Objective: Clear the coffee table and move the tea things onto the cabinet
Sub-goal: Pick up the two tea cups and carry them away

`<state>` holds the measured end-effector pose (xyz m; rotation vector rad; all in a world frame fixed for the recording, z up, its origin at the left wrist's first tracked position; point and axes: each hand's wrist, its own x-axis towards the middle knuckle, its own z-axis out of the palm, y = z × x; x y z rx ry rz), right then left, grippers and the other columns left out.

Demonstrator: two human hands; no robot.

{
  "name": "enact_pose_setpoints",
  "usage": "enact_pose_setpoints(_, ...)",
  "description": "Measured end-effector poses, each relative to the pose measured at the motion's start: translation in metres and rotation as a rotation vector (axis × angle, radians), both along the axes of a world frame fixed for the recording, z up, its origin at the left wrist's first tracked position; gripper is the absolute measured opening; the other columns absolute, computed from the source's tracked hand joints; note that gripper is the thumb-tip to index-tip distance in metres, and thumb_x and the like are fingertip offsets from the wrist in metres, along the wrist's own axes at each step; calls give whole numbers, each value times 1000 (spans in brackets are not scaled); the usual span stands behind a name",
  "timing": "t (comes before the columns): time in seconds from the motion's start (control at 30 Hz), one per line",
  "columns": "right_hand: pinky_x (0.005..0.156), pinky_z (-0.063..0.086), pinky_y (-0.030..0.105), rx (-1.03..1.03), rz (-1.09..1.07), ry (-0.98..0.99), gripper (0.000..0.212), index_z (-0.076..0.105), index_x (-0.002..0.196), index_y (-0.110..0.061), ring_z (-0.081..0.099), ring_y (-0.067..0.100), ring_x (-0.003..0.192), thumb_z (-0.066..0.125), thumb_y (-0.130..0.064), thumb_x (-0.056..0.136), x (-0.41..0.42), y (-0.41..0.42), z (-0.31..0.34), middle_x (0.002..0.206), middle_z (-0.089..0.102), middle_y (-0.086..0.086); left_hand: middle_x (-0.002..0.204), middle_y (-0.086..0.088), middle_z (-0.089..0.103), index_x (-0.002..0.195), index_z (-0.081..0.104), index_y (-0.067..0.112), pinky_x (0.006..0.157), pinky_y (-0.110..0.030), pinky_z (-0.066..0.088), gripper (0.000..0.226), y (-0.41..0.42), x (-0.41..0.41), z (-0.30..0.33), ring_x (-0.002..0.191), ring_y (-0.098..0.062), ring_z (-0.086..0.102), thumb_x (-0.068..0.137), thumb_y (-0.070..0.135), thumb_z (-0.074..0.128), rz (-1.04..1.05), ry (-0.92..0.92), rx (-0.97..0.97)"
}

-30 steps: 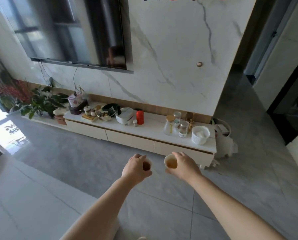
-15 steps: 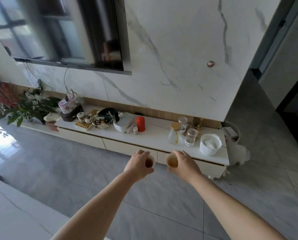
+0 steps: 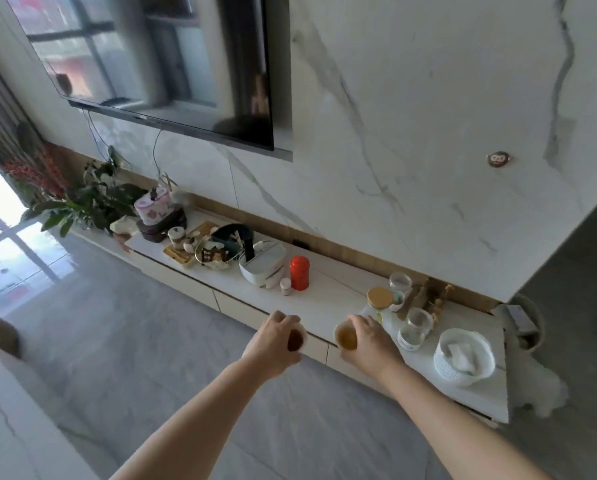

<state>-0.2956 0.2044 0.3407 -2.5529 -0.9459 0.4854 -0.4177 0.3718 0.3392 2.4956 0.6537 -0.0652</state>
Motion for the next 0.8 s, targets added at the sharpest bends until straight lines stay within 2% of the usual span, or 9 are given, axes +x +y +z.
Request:
enact_pose_setpoints(0.37,95,39,29,-53,-23,30,65,40,132,-16,46,23,117,68,-35,76,101,72,-40,131,44,7,130,5,42,135,41,30,94,-32,44,65,70,108,-37,121,-17,37,76,27,68,-37,45,15)
enact_pose_setpoints(0.63,92,41,26,-92,-125,60,61,39,130,-16,47,21,115,66,-34,79,162,149,-108,132,44,6,133,5,38,139,35,28,91,-35,47,68,149,185,-104,124,-18,35,79,27,66,-191,117,41)
enact_pose_setpoints(0.8,92,42,27,-107,-172,44,60,35,133,-13,46,22,116,63,-31,82,199,181,-167,133,41,7,136,4,37,140,35,27,93,-34,45,69,187,243,-161,127,-18,33,79,26,67,-186,118,21)
